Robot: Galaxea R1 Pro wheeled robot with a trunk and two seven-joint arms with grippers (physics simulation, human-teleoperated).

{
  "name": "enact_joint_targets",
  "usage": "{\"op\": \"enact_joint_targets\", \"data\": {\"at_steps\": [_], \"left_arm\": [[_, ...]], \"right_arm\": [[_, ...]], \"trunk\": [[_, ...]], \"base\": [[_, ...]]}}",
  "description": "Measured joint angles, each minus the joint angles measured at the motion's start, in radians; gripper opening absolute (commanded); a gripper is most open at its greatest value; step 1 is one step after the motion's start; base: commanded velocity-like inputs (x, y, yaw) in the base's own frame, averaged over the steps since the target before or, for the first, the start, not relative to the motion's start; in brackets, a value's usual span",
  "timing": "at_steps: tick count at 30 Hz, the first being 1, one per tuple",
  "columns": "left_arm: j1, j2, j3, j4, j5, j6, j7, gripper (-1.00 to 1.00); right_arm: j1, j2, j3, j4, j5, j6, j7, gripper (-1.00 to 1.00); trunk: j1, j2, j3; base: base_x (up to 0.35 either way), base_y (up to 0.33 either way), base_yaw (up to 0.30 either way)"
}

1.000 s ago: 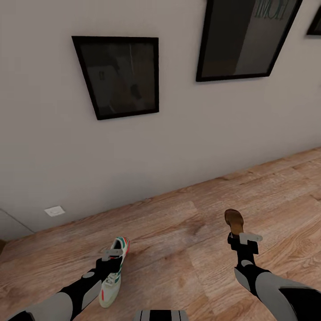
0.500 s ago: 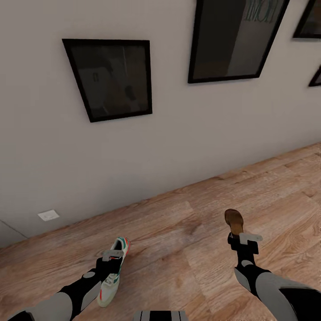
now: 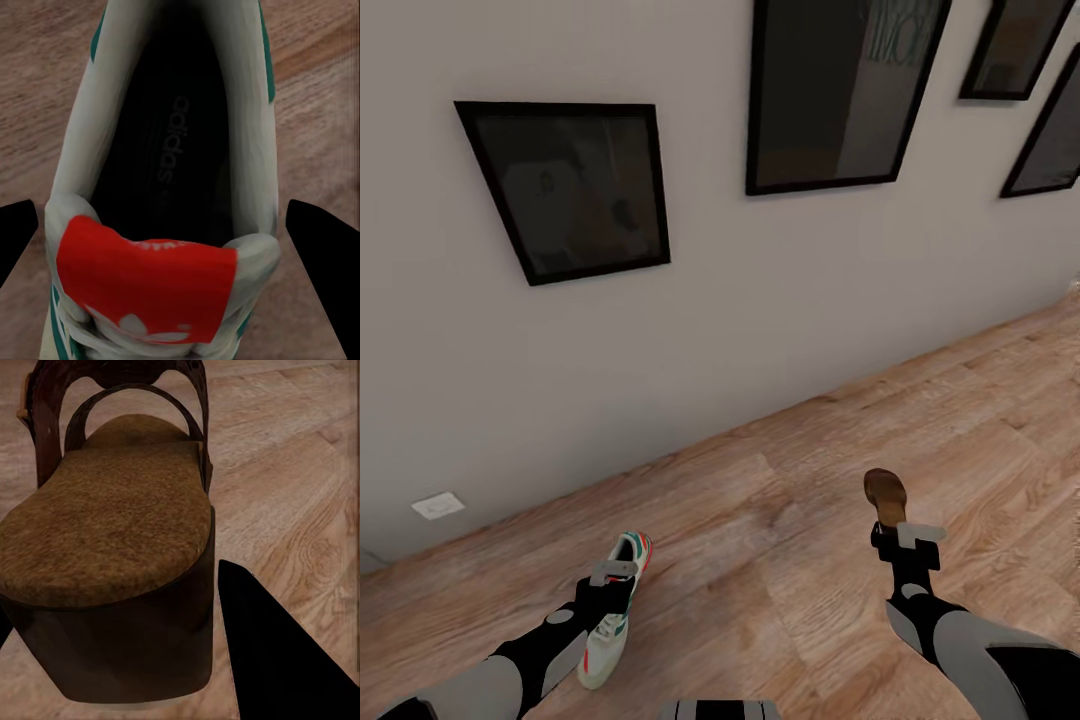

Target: Pick up the two gym shoes and the two sandals from the corridor floor and place them onto the hallstand (shoe rack) in the corridor, making sure they are on the rack and not on the floor. Arrange them so the two gym shoes are next to each other and the two sandals are next to each other.

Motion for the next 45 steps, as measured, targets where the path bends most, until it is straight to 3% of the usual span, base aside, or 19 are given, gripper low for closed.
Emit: {"op": "enact_joint_targets", "data": {"at_steps": [17, 26, 45], "left_arm": [[0.000, -0.003, -0.004, 0.000, -0.003, 0.002, 0.000, -1.00], [0.000, -0.002, -0.003, 0.000, -0.035, 0.002, 0.000, -1.00], [0.000, -0.002, -0.003, 0.000, -0.042, 0.002, 0.000, -1.00]], "right_arm": [[0.000, 0.000, 0.000, 0.000, 0.000, 0.000, 0.000, -1.00], [0.000, 0.000, 0.000, 0.000, -0.001, 0.000, 0.000, -1.00], [0.000, 0.000, 0.000, 0.000, 0.000, -0.001, 0.000, -1.00]], "trunk": [[0.000, 0.000, 0.023], [0.000, 0.000, 0.036], [0.000, 0.000, 0.062]], "base": [[0.221, -0.077, -0.153], [0.038, -0.029, -0.159], [0.002, -0.001, -0.161]]}}
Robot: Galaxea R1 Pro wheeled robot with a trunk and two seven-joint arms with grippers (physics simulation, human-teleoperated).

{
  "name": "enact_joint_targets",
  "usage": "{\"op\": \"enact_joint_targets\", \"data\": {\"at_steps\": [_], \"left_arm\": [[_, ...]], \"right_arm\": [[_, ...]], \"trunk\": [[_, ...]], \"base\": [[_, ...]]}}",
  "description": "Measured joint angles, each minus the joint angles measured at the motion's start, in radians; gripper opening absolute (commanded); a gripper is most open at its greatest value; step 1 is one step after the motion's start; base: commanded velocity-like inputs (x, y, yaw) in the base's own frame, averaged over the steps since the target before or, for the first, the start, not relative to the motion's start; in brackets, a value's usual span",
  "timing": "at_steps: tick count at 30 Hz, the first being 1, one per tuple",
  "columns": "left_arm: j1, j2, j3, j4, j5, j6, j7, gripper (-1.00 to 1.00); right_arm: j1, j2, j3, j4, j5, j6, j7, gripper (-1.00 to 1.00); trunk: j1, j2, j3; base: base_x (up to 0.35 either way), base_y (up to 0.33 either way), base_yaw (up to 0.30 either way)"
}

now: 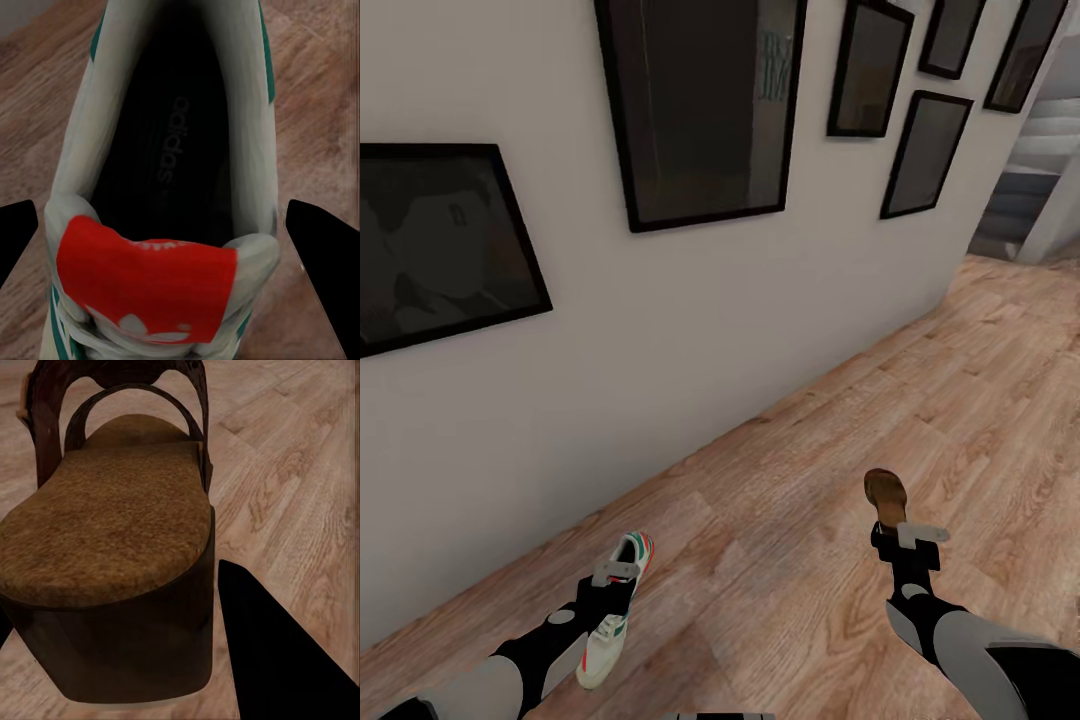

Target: Pick up the two gym shoes and the two sandals from the corridor floor and place them onto the hallstand (shoe rack) in the corridor, making sure they are on the rack and not on the floor. Arrange them so the two gym shoes are next to each other and the two sandals are next to each other.

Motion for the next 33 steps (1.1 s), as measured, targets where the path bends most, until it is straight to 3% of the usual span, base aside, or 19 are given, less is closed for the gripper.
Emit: {"op": "enact_joint_targets", "data": {"at_steps": [33], "left_arm": [[0.000, 0.000, 0.000, 0.000, 0.000, 0.000, 0.000, -1.00]], "right_arm": [[0.008, 0.000, 0.000, 0.000, 0.000, 0.001, 0.000, -1.00]], "trunk": [[0.000, 0.000, 0.045]], "base": [[0.000, 0.000, -0.161]]}}
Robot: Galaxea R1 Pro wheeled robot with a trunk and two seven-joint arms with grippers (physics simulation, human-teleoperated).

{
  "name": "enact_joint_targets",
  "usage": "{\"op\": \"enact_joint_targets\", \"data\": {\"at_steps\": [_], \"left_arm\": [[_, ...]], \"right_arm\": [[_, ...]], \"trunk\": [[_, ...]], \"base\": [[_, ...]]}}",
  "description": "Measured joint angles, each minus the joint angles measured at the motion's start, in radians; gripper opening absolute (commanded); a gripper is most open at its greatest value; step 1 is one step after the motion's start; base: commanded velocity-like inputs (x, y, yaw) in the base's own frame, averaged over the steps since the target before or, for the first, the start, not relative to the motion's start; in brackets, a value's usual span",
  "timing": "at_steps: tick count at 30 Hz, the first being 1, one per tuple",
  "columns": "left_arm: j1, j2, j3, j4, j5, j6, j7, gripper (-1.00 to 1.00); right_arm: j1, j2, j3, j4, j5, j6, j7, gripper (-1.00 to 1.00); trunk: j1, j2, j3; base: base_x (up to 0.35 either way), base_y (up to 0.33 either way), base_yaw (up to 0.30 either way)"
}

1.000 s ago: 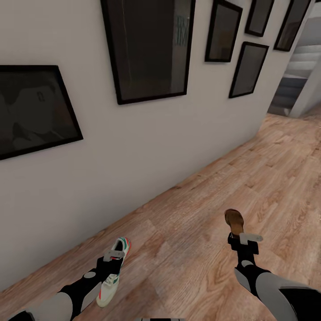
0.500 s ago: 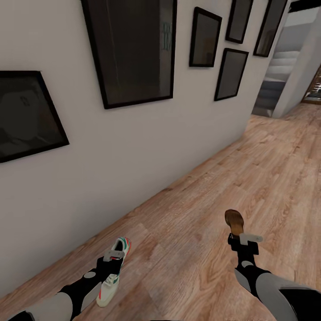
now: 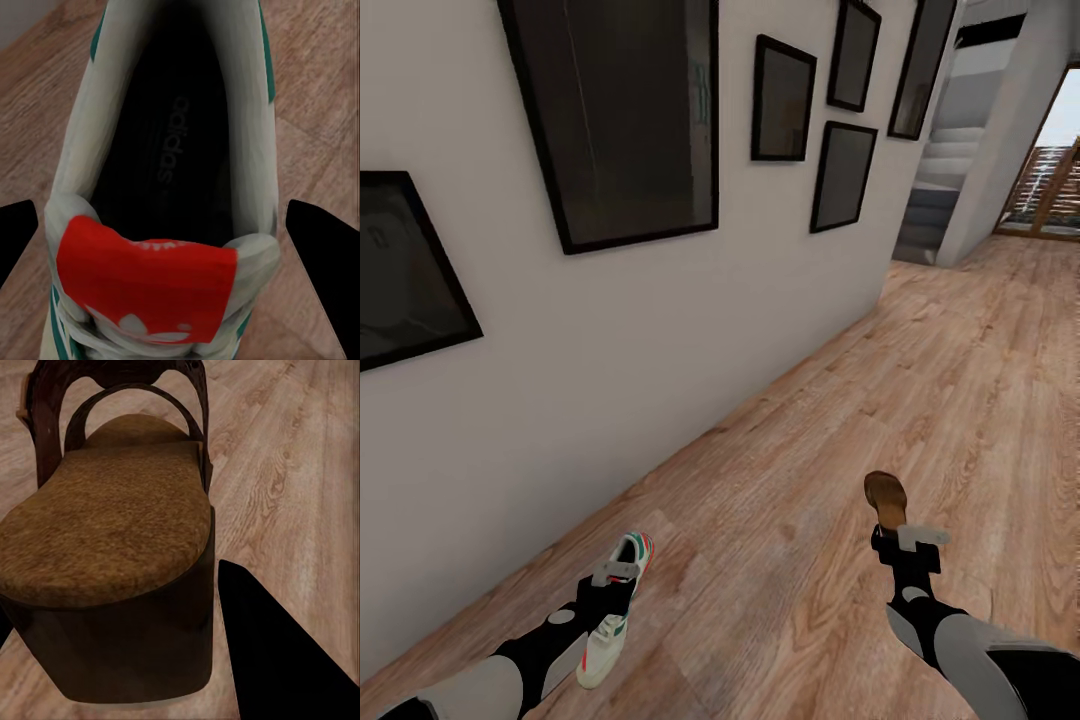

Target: Pick up the two gym shoes and the two sandals from the corridor floor and place them onto the hallstand (shoe rack) in the corridor, making sure they are on the rack and not on the floor. Arrange them so the two gym shoes are next to each other and the two sandals are next to each other.

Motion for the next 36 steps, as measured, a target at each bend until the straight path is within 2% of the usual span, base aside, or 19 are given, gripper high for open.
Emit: {"op": "enact_joint_targets", "data": {"at_steps": [36], "left_arm": [[0.000, 0.000, 0.000, 0.000, 0.000, 0.000, 0.000, -1.00]], "right_arm": [[0.002, 0.000, 0.000, 0.000, 0.001, 0.000, 0.001, -1.00]], "trunk": [[0.000, 0.000, 0.049]], "base": [[0.000, 0.000, -0.161]]}}
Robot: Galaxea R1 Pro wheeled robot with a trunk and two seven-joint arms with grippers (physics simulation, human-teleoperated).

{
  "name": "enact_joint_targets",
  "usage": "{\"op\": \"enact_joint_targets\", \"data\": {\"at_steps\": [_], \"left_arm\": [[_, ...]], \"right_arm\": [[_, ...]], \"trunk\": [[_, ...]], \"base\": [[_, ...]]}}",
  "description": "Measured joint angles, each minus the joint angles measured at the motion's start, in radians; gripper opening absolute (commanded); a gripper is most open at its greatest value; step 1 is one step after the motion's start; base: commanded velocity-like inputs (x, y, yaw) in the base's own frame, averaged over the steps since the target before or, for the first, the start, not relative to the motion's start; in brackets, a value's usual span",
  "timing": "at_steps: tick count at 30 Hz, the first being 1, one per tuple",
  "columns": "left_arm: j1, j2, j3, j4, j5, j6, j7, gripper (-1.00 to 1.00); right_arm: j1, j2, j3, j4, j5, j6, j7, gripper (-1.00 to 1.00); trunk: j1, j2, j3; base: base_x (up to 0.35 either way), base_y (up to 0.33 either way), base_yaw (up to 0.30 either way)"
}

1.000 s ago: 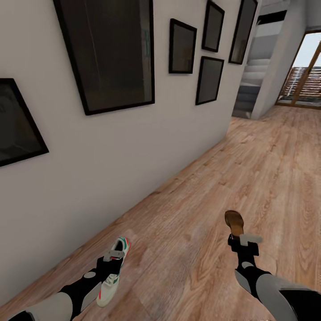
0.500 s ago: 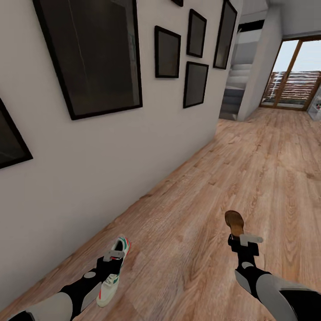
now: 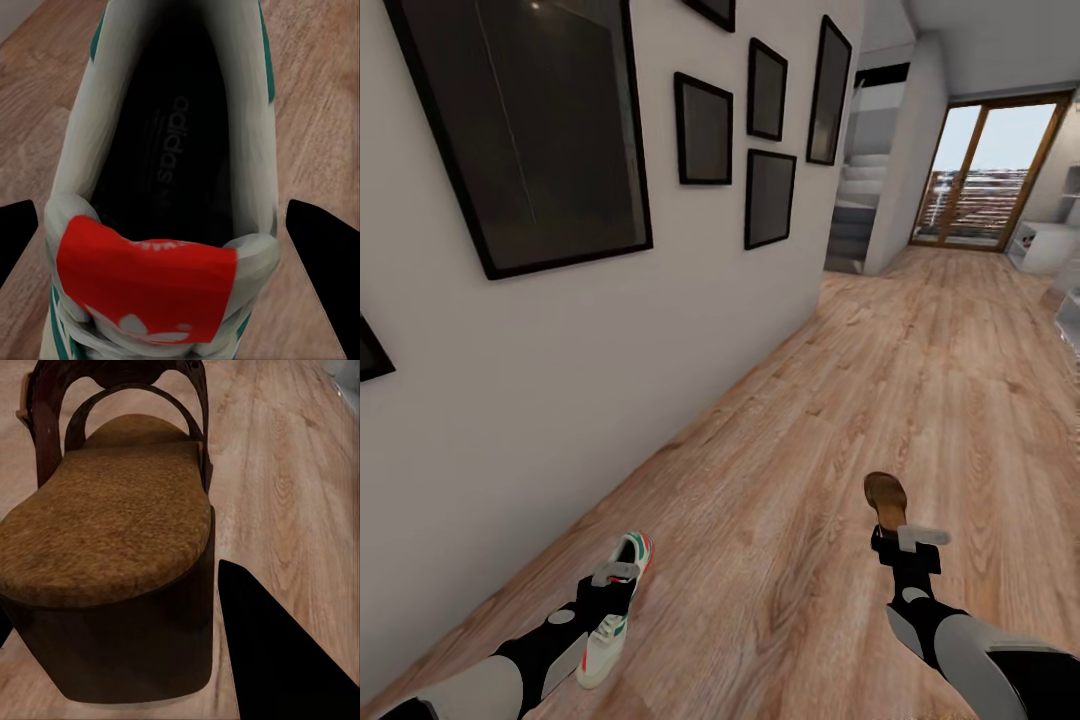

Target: Pick up the two gym shoes and the two sandals from the corridor floor and place them onto the hallstand (shoe rack) in the corridor, making sure they are on the rack and not on the floor. Arrange them so the two gym shoes are next to each other and the two sandals are next to each other.

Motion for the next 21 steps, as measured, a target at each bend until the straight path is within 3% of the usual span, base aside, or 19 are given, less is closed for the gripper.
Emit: {"op": "enact_joint_targets", "data": {"at_steps": [14, 21], "left_arm": [[0.000, 0.000, 0.000, 0.000, 0.000, 0.000, 0.000, -1.00], [0.000, 0.000, 0.000, 0.000, 0.000, 0.000, 0.000, -1.00]], "right_arm": [[0.006, 0.000, -0.001, 0.000, 0.001, 0.000, 0.001, -1.00], [0.006, 0.000, 0.000, 0.000, 0.001, 0.000, 0.001, -1.00]], "trunk": [[0.000, 0.000, 0.019], [0.000, 0.000, 0.024]], "base": [[0.006, 0.000, -0.156], [0.219, 0.000, -0.054]]}}
